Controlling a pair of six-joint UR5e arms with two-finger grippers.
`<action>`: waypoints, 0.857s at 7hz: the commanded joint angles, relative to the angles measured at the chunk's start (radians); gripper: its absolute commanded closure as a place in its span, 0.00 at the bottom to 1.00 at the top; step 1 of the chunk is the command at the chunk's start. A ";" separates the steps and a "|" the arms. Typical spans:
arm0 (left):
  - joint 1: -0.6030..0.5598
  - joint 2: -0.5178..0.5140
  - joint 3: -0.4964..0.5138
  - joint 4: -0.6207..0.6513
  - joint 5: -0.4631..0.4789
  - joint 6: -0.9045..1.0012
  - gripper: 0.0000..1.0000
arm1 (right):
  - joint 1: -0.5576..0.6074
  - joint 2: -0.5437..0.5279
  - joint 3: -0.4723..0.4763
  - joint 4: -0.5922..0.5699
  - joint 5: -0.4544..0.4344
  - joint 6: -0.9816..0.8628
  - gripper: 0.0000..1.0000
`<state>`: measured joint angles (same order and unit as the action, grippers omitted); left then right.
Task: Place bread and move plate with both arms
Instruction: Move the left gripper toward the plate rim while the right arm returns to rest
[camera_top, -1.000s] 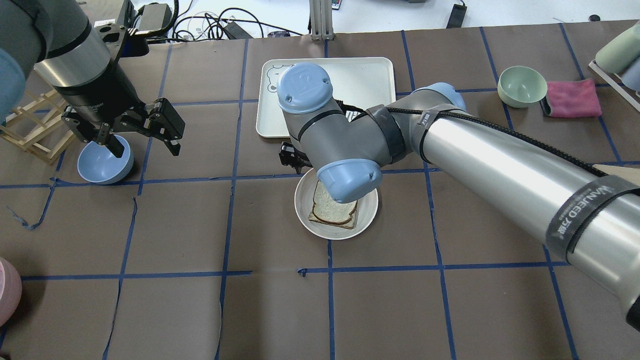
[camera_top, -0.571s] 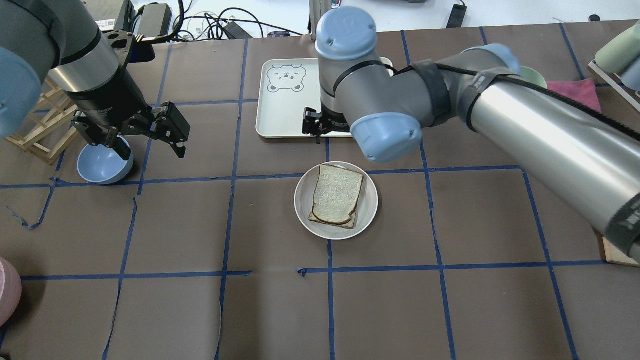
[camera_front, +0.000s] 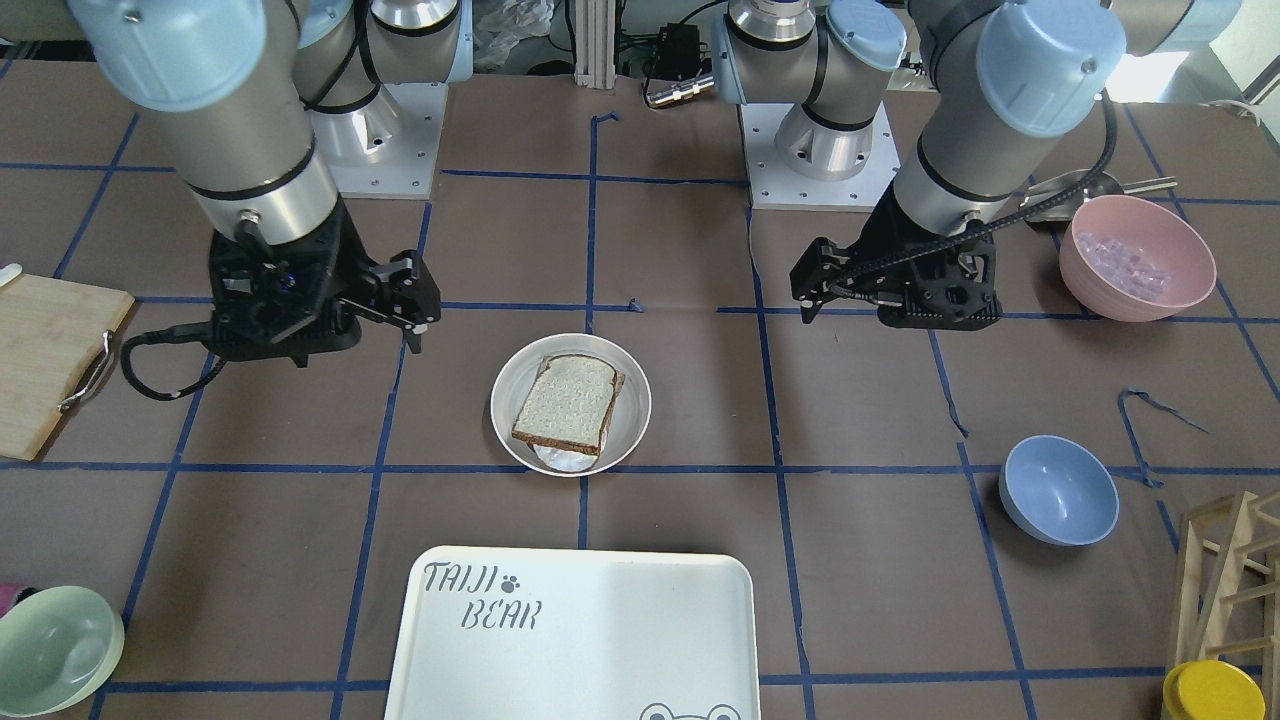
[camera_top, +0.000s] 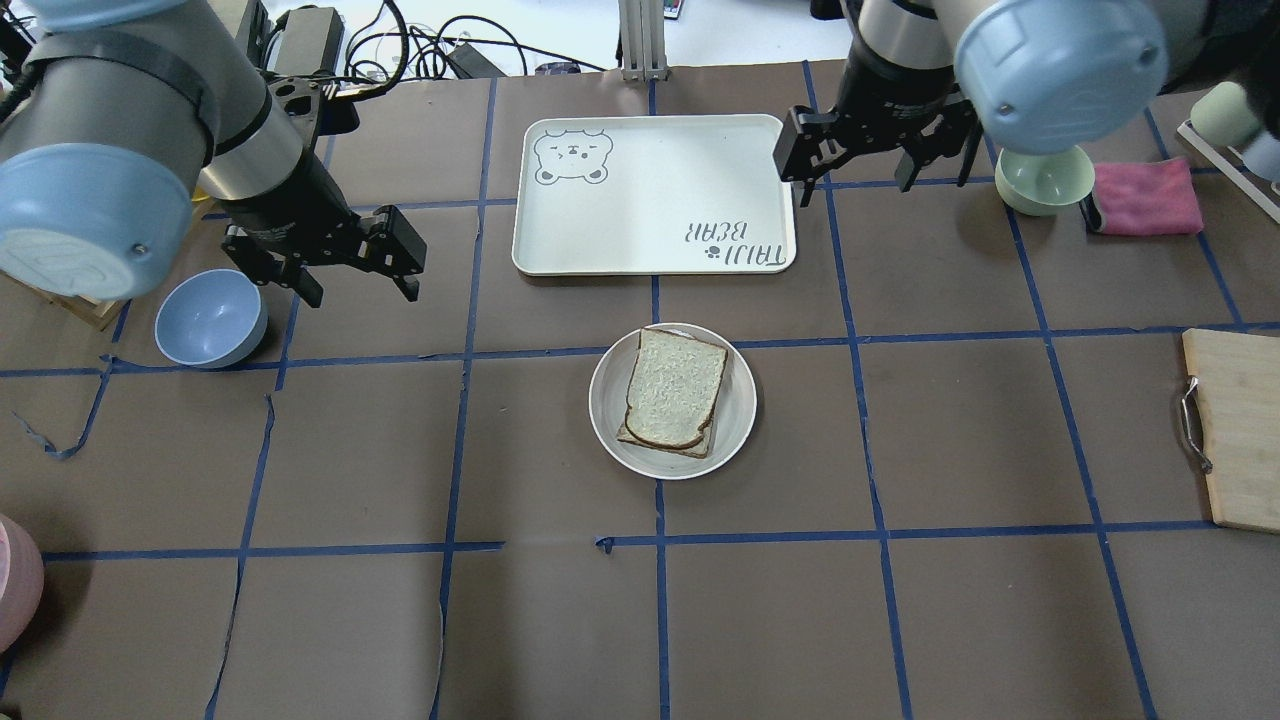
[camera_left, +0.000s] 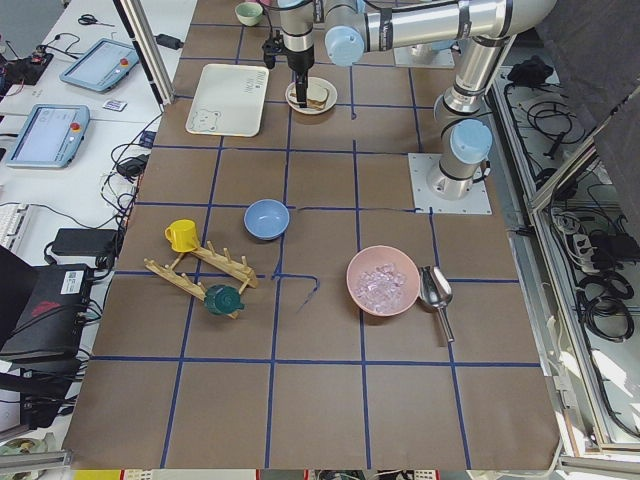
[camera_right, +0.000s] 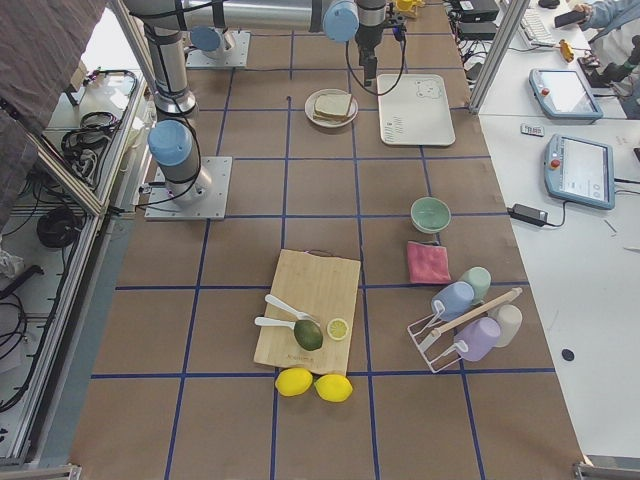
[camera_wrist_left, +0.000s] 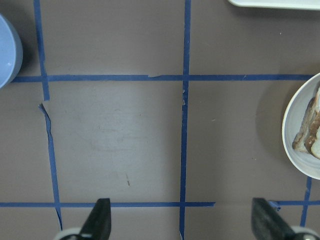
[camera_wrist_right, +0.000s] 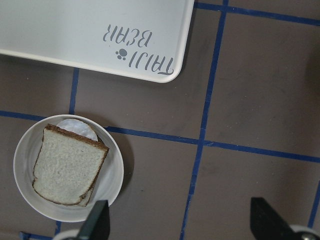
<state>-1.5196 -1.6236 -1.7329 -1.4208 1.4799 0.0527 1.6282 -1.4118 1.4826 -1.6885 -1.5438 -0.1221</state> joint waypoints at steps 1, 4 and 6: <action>-0.005 -0.047 -0.075 0.095 -0.113 -0.008 0.00 | -0.064 -0.059 -0.004 0.016 0.005 -0.108 0.00; -0.095 -0.091 -0.116 0.172 -0.113 -0.173 0.00 | -0.053 -0.085 -0.013 0.029 -0.004 -0.005 0.00; -0.117 -0.152 -0.120 0.256 -0.125 -0.151 0.00 | -0.006 -0.088 -0.025 0.072 -0.018 0.082 0.00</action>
<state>-1.6245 -1.7389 -1.8513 -1.1996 1.3580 -0.1044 1.5911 -1.4982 1.4657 -1.6325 -1.5570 -0.0914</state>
